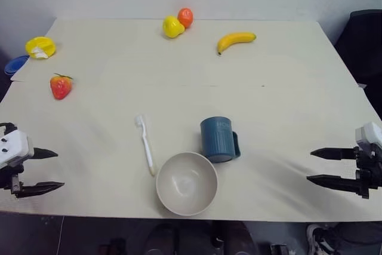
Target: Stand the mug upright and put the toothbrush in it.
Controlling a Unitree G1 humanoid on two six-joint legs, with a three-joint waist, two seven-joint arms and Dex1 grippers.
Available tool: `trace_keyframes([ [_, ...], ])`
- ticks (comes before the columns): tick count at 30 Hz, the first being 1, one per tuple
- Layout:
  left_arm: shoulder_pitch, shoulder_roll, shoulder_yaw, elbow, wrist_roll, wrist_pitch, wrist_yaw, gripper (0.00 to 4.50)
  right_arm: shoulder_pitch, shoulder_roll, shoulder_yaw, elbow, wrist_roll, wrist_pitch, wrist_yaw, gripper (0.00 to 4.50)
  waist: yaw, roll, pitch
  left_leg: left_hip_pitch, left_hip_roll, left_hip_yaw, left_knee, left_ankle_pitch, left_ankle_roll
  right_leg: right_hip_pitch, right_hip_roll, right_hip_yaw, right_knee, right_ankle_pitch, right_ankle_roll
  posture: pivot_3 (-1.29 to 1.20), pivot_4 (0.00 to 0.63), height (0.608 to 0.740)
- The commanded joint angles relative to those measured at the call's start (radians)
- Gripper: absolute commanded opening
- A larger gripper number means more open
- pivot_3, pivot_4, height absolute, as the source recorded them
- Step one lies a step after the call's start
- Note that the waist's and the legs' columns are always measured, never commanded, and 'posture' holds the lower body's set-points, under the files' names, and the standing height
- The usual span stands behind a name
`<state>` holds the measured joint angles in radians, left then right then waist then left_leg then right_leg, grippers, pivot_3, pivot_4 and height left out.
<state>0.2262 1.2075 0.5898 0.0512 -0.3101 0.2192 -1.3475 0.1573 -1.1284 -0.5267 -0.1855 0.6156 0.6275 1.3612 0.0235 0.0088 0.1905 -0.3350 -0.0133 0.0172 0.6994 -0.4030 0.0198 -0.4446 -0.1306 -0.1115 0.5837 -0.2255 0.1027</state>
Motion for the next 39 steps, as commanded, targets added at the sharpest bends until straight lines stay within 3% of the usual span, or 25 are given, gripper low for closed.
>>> trace_keyframes([
  [1, 0.001, -0.008, 0.022, -0.002, 0.007, -0.001, 0.011, 4.47, -0.014, 0.002, -0.012, 0.0, 0.002, -0.018, -0.002, 4.5, 0.0, 0.0, 0.0, 0.0, 0.0, 0.0, 0.0, 0.0, 0.0, 0.0, 0.0, 0.0, 0.0, 0.0, 0.0, 0.0, 0.15, 0.74],
  [11, -0.054, -0.041, -0.012, -0.003, 0.005, 0.007, 0.075, 4.47, 0.004, 0.022, -0.007, -0.026, -0.035, -0.067, -0.024, 4.5, -0.001, 0.001, 0.0, 0.001, 0.0, 0.005, 0.0, -0.001, 0.001, 0.0, 0.0, 0.001, 0.0, 0.001, 0.001, 0.0, 0.15, 0.74],
  [23, -0.179, -0.043, -0.063, -0.051, -0.078, 0.124, 0.071, 4.47, 0.006, 0.023, -0.037, -0.177, 0.066, 0.119, -0.128, 4.5, -0.001, 0.001, 0.0, 0.001, 0.001, 0.006, 0.001, -0.001, 0.001, 0.0, 0.001, 0.001, 0.002, 0.001, 0.002, 0.0, 0.15, 0.74],
  [28, -0.263, -0.011, -0.114, -0.211, -0.24, 0.266, -0.017, 4.47, -0.105, -0.035, -0.044, -0.336, 0.38, 0.492, -0.266, 4.5, -0.001, 0.001, 0.001, 0.001, 0.001, 0.005, 0.002, -0.001, 0.0, 0.0, 0.0, 0.002, 0.002, 0.001, 0.002, 0.0, 0.15, 0.74],
  [31, -0.345, 0.024, -0.165, -0.274, -0.29, 0.301, -0.058, 4.47, -0.226, -0.044, -0.005, -0.331, 0.673, 0.664, -0.472, 4.5, -0.001, 0.0, 0.001, 0.001, 0.002, 0.004, 0.003, 0.0, -0.001, 0.0, 0.001, 0.001, 0.002, 0.001, 0.001, 0.0, 0.15, 0.74],
  [35, -0.444, 0.087, -0.243, -0.358, -0.359, 0.309, -0.167, 4.47, -0.301, -0.199, 0.258, -0.272, 1.255, 0.574, -0.859, 4.5, -0.005, 0.002, 0.002, 0.002, 0.002, 0.005, 0.002, 0.0, -0.002, 0.0, 0.001, 0.001, 0.002, 0.001, 0.0, 0.0, 0.15, 0.74],
  [36, -0.469, 0.094, -0.27, -0.37, -0.36, 0.297, -0.186, 4.47, -0.346, -0.204, 0.35, -0.266, 1.322, 0.545, -0.92, 4.5, -0.006, 0.002, 0.002, 0.002, 0.002, 0.005, 0.003, 0.0, -0.002, -0.001, 0.001, 0.001, 0.002, 0.001, 0.0, 0.0, 0.15, 0.74],
  [39, -0.506, 0.095, -0.332, -0.408, -0.354, 0.259, -0.221, 4.47, -0.515, -0.071, 0.593, -0.21, 1.357, 0.504, -1.134, 4.5, -0.016, -0.001, 0.002, 0.001, 0.003, 0.007, 0.003, 0.0, -0.003, 0.0, 0.004, 0.001, 0.0, 0.002, -0.001, 0.0, 0.15, 0.74],
])
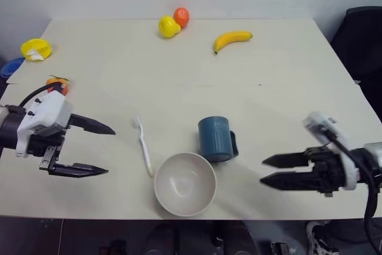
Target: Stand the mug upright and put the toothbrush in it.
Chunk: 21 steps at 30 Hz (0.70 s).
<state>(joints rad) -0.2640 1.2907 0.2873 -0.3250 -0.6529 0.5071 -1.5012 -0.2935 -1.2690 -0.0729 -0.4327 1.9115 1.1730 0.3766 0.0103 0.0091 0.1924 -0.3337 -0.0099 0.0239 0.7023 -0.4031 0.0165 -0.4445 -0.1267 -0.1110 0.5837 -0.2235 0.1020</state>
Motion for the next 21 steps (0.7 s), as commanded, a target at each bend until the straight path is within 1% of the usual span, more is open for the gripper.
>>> trace_keyframes([
  [1, -0.02, 0.01, -0.039, -0.039, -0.01, -0.039, -0.068, 4.47, -0.096, 0.111, 0.186, 0.051, 0.061, -0.048, -0.203, 4.5, -0.005, -0.001, 0.0, 0.0, 0.001, 0.002, 0.001, 0.0, 0.0, 0.0, 0.001, 0.0, 0.0, 0.001, 0.0, 0.0, 0.15, 0.74],
  [3, -0.03, 0.007, -0.05, -0.049, -0.019, -0.043, -0.059, 4.47, -0.132, 0.189, 0.255, 0.063, 0.061, -0.063, -0.298, 4.5, -0.009, -0.001, 0.0, -0.001, 0.001, 0.008, 0.001, 0.0, 0.0, 0.0, 0.001, 0.001, 0.0, 0.001, 0.0, 0.0, 0.15, 0.74],
  [4, -0.033, 0.005, -0.056, -0.053, -0.023, -0.044, -0.051, 4.47, -0.139, 0.256, 0.279, 0.075, 0.061, -0.079, -0.347, 4.5, -0.009, -0.001, 0.0, -0.001, 0.002, 0.008, 0.001, 0.0, 0.0, -0.001, 0.002, 0.001, 0.001, 0.001, 0.0, 0.0, 0.15, 0.74],
  [6, -0.035, 0.003, -0.064, -0.059, -0.026, -0.047, -0.04, 4.47, -0.141, 0.35, 0.3, 0.102, 0.061, -0.084, -0.41, 4.5, -0.008, -0.001, 0.0, -0.001, 0.005, 0.009, 0.002, 0.0, -0.002, -0.001, 0.005, 0.001, 0.001, 0.001, -0.001, 0.0, 0.15, 0.74],
  [9, -0.036, -0.004, -0.069, -0.07, -0.026, -0.051, -0.026, 4.47, -0.153, 0.443, 0.33, 0.133, 0.061, -0.073, -0.498, 4.5, -0.008, -0.001, 0.0, -0.002, 0.006, 0.01, 0.003, 0.0, -0.002, -0.002, 0.007, 0.001, 0.0, 0.001, -0.002, 0.0, 0.15, 0.74],
  [11, -0.037, -0.007, -0.068, -0.073, -0.027, -0.05, -0.022, 4.47, -0.16, 0.476, 0.343, 0.142, 0.061, -0.057, -0.527, 4.5, -0.008, -0.001, 0.0, -0.002, 0.006, 0.01, 0.005, 0.0, -0.002, -0.002, 0.007, 0.002, 0.0, 0.001, -0.002, 0.0, 0.15, 0.74],
  [15, -0.043, -0.014, -0.07, -0.065, -0.015, -0.057, -0.016, 4.47, -0.204, 0.496, 0.384, 0.16, 0.061, -0.01, -0.55, 4.5, -0.008, -0.001, 0.0, -0.002, 0.007, 0.01, 0.007, -0.001, -0.002, -0.002, 0.009, 0.003, 0.001, 0.002, -0.003, 0.0, 0.15, 0.74],
  [17, -0.046, -0.016, -0.072, -0.064, -0.013, -0.06, -0.016, 4.5, -0.225, 0.497, 0.407, 0.167, 0.061, 0.006, -0.558, 4.12, -0.009, -0.001, 0.0, -0.002, 0.008, 0.011, 0.008, -0.001, -0.002, -0.001, 0.01, 0.004, 0.001, 0.003, -0.003, 0.0, 0.15, 0.74],
  [19, -0.061, -0.02, -0.08, -0.065, -0.015, -0.056, -0.008, 4.5, -0.247, 0.493, 0.427, 0.176, 0.061, 0.022, -0.568, 3.64, -0.009, -0.001, 0.0, -0.002, 0.008, 0.011, 0.008, -0.001, -0.002, -0.002, 0.011, 0.005, 0.002, 0.003, -0.004, 0.0, 0.15, 0.74],
  [21, -0.073, -0.024, -0.087, -0.065, -0.015, -0.054, -0.003, 4.5, -0.26, 0.491, 0.436, 0.186, 0.061, 0.031, -0.575, 2.88, -0.009, -0.001, 0.0, -0.002, 0.009, 0.011, 0.008, -0.001, -0.002, -0.002, 0.011, 0.005, 0.002, 0.003, -0.004, 0.0, 0.15, 0.74],
])
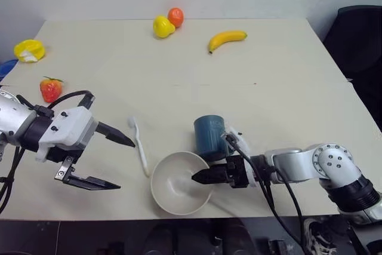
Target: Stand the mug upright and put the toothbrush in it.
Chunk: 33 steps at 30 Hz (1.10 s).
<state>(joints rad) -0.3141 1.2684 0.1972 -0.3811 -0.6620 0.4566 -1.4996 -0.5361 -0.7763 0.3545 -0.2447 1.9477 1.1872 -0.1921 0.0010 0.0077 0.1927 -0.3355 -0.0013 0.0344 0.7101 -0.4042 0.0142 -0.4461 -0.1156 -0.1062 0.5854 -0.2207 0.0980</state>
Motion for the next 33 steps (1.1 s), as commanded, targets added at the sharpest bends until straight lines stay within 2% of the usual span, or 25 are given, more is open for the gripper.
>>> trace_keyframes([
  [1, -0.027, -0.003, 0.0, -0.008, -0.006, -0.003, -0.003, 4.5, -0.02, -0.001, 0.009, 0.003, 0.025, 0.018, -0.009, 2.53, 0.0, 0.0, 0.0, 0.0, 0.0, 0.0, 0.0, 0.0, 0.0, 0.0, 0.0, 0.0, 0.0, 0.0, 0.0, 0.0, 0.15, 0.74],
  [8, -0.06, -0.016, -0.024, 0.009, 0.008, -0.009, 0.001, 4.5, -0.027, 0.006, -0.016, 0.014, 0.025, 0.018, -0.014, 0.02, 0.0, 0.0, 0.0, 0.0, 0.0, 0.001, 0.0, -0.001, 0.001, 0.0, 0.0, 0.0, 0.0, 0.0, 0.0, 0.0, 0.15, 0.74],
  [12, -0.109, -0.043, -0.058, 0.032, 0.015, -0.01, 0.005, 4.5, -0.042, -0.021, -0.047, -0.005, 0.025, 0.034, 0.069, 0.02, 0.001, 0.0, 0.0, -0.001, 0.0, 0.001, 0.001, -0.001, 0.001, 0.0, 0.0, 0.0, 0.0, 0.0, 0.0, 0.0, 0.15, 0.74],
  [16, -0.16, -0.076, -0.1, 0.064, 0.035, -0.021, 0.004, 4.5, -0.059, -0.035, -0.176, 0.019, 0.025, 0.035, 0.211, 0.02, 0.004, 0.0, 0.0, -0.002, 0.0, 0.001, 0.004, -0.002, 0.002, 0.0, 0.0, 0.0, 0.0, 0.0, 0.001, 0.0, 0.15, 0.74],
  [18, -0.188, -0.099, -0.124, 0.081, 0.052, -0.031, 0.002, 4.5, -0.058, -0.106, -0.252, 0.007, 0.025, 0.057, 0.338, 0.02, 0.009, 0.0, 0.0, -0.002, 0.0, 0.001, 0.005, -0.002, 0.003, 0.0, 0.0, 0.001, 0.0, 0.001, 0.001, 0.0, 0.15, 0.74],
  [22, -0.237, -0.144, -0.157, 0.107, 0.07, -0.045, -0.001, 4.5, -0.031, -0.342, -0.447, 0.027, 0.025, 0.105, 0.597, 0.02, 0.027, 0.001, 0.001, -0.004, 0.0, 0.001, 0.007, -0.006, 0.007, -0.001, 0.0, 0.001, -0.001, 0.001, 0.002, 0.0, 0.15, 0.74],
  [23, -0.248, -0.156, -0.162, 0.113, 0.071, -0.048, 0.001, 4.5, -0.001, -0.393, -0.516, 0.047, 0.025, 0.102, 0.595, 0.02, 0.029, 0.001, 0.001, -0.005, 0.0, 0.001, 0.007, -0.007, 0.008, -0.001, 0.0, 0.001, -0.001, 0.001, 0.002, 0.0, 0.15, 0.74],
  [25, -0.269, -0.185, -0.168, 0.124, 0.069, -0.047, 0.01, 4.5, 0.116, -0.467, -0.66, 0.087, 0.025, 0.078, 0.487, 0.02, 0.031, 0.0, 0.0, -0.005, 0.0, 0.001, 0.007, -0.009, 0.009, 0.0, 0.0, 0.0, -0.002, 0.001, 0.002, 0.0, 0.15, 0.74],
  [27, -0.287, -0.221, -0.17, 0.128, 0.057, -0.034, 0.027, 4.5, 0.3, -0.496, -0.799, 0.102, -0.005, 0.034, 0.272, 0.02, 0.03, -0.004, -0.002, -0.005, -0.001, 0.002, 0.007, -0.01, 0.009, 0.0, 0.0, 0.0, -0.003, 0.001, 0.002, 0.0, 0.15, 0.74],
  [29, -0.305, -0.256, -0.177, 0.131, 0.049, -0.018, 0.041, 4.5, 0.45, -0.481, -0.911, 0.103, -0.14, 0.015, 0.138, 0.02, 0.031, -0.005, -0.002, -0.005, -0.001, 0.003, 0.008, -0.011, 0.009, 0.001, -0.001, -0.001, -0.003, 0.001, 0.002, 0.0, 0.15, 0.74],
  [31, -0.32, -0.286, -0.191, 0.134, 0.053, -0.016, 0.048, 4.5, 0.546, -0.46, -0.979, 0.073, -0.296, 0.003, 0.13, 0.02, 0.031, -0.005, -0.002, -0.005, -0.002, 0.004, 0.009, -0.011, 0.009, 0.001, -0.001, 0.0, -0.004, 0.002, 0.004, 0.0, 0.15, 0.74],
  [33, -0.331, -0.313, -0.209, 0.139, 0.071, -0.032, 0.05, 4.5, 0.592, -0.427, -1.008, 0.063, -0.351, -0.009, 0.101, 0.02, 0.03, -0.005, -0.002, -0.005, -0.002, 0.007, 0.01, -0.011, 0.009, 0.001, -0.001, 0.0, -0.006, 0.004, 0.007, 0.0, 0.15, 0.74],
])
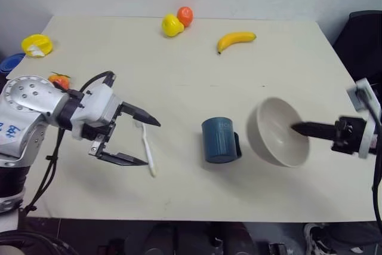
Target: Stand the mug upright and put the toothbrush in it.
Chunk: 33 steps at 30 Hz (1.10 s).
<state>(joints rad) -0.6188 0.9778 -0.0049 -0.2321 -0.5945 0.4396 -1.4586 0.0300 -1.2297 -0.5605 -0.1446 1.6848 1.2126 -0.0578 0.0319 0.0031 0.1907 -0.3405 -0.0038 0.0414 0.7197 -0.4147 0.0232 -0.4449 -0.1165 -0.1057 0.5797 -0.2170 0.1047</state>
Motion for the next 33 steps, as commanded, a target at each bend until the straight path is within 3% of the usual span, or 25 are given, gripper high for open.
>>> trace_keyframes([
  [1, -0.042, -0.042, -0.02, -0.002, 0.013, -0.023, 0.011, 4.5, 0.033, 0.05, -0.076, -0.048, -0.132, -0.052, -0.05, 0.02, -0.004, 0.0, 0.0, 0.001, 0.0, 0.001, 0.0, 0.001, -0.001, 0.001, 0.001, 0.0, -0.002, 0.001, 0.001, 0.0, 0.15, 0.74],
  [5, -0.093, -0.098, -0.034, 0.03, 0.024, -0.02, 0.027, 4.5, 0.005, 0.118, -0.017, -0.051, -0.299, -0.095, -0.082, 0.02, -0.012, 0.001, 0.0, 0.003, 0.002, 0.005, -0.001, 0.005, -0.005, 0.002, 0.005, 0.003, -0.005, 0.008, -0.003, 0.0, 0.15, 0.74],
  [9, -0.101, -0.112, -0.035, 0.035, 0.031, -0.022, 0.037, 4.5, -0.006, 0.141, -0.023, -0.044, -0.417, -0.104, -0.056, 1.08, -0.011, 0.005, 0.001, 0.004, 0.003, 0.007, -0.003, 0.006, -0.006, 0.002, 0.006, 0.008, -0.004, 0.009, -0.004, 0.0, 0.15, 0.74],
  [15, -0.082, -0.106, -0.023, 0.025, 0.033, -0.018, 0.049, 4.5, -0.127, 0.075, -0.067, -0.073, -0.44, -0.067, 0.054, 3.07, -0.009, 0.006, 0.001, 0.004, 0.002, 0.009, -0.003, 0.006, -0.005, 0.0, 0.006, 0.007, -0.005, 0.009, -0.003, 0.0, 0.15, 0.74],
  [18, -0.07, -0.097, -0.013, 0.018, 0.033, -0.016, 0.057, 4.5, -0.356, 0.039, 0.029, -0.049, -0.41, -0.064, 0.1, 3.07, -0.013, 0.007, 0.002, 0.005, 0.002, 0.008, -0.003, 0.006, -0.004, 0.0, 0.006, 0.008, -0.005, 0.01, -0.003, 0.0, 0.15, 0.74],
  [22, -0.072, -0.091, -0.008, 0.01, 0.033, -0.01, 0.068, 4.5, -0.618, 0.132, 0.226, -0.03, -0.365, 0.041, 0.118, 3.07, -0.02, 0.005, 0.001, 0.005, 0.004, 0.004, -0.003, 0.006, -0.004, -0.001, 0.008, 0.01, -0.005, 0.01, -0.004, 0.0, 0.15, 0.74],
  [23, -0.073, -0.091, -0.009, 0.01, 0.034, -0.01, 0.07, 4.5, -0.643, 0.146, 0.254, -0.031, -0.371, 0.059, 0.124, 3.07, -0.02, 0.003, 0.001, 0.005, 0.004, 0.003, -0.003, 0.006, -0.004, -0.001, 0.01, 0.01, -0.006, 0.009, -0.005, 0.0, 0.15, 0.74],
  [26, -0.069, -0.082, -0.001, 0.0, 0.033, -0.008, 0.078, 4.5, -0.698, 0.231, 0.384, -0.051, -0.385, 0.144, 0.12, 3.63, -0.009, 0.004, 0.001, 0.002, 0.004, 0.004, -0.003, 0.006, -0.004, -0.002, 0.009, 0.008, -0.006, 0.009, -0.005, 0.0, 0.15, 0.74],
  [28, -0.067, -0.077, 0.002, -0.007, 0.033, -0.005, 0.084, 4.5, -0.72, 0.276, 0.441, -0.05, -0.426, 0.173, 0.113, 4.21, -0.007, 0.004, 0.001, 0.0, 0.003, 0.005, -0.002, 0.006, -0.004, -0.003, 0.007, 0.007, -0.006, 0.01, -0.005, 0.0, 0.15, 0.74],
  [33, -0.057, -0.066, 0.01, -0.025, 0.033, 0.001, 0.093, 4.5, -0.728, 0.368, 0.47, -0.035, -0.47, 0.225, 0.104, 4.21, -0.006, 0.004, 0.001, -0.007, 0.0, 0.001, 0.001, 0.006, -0.002, -0.005, 0.003, 0.002, -0.006, 0.01, -0.003, 0.0, 0.15, 0.74],
])
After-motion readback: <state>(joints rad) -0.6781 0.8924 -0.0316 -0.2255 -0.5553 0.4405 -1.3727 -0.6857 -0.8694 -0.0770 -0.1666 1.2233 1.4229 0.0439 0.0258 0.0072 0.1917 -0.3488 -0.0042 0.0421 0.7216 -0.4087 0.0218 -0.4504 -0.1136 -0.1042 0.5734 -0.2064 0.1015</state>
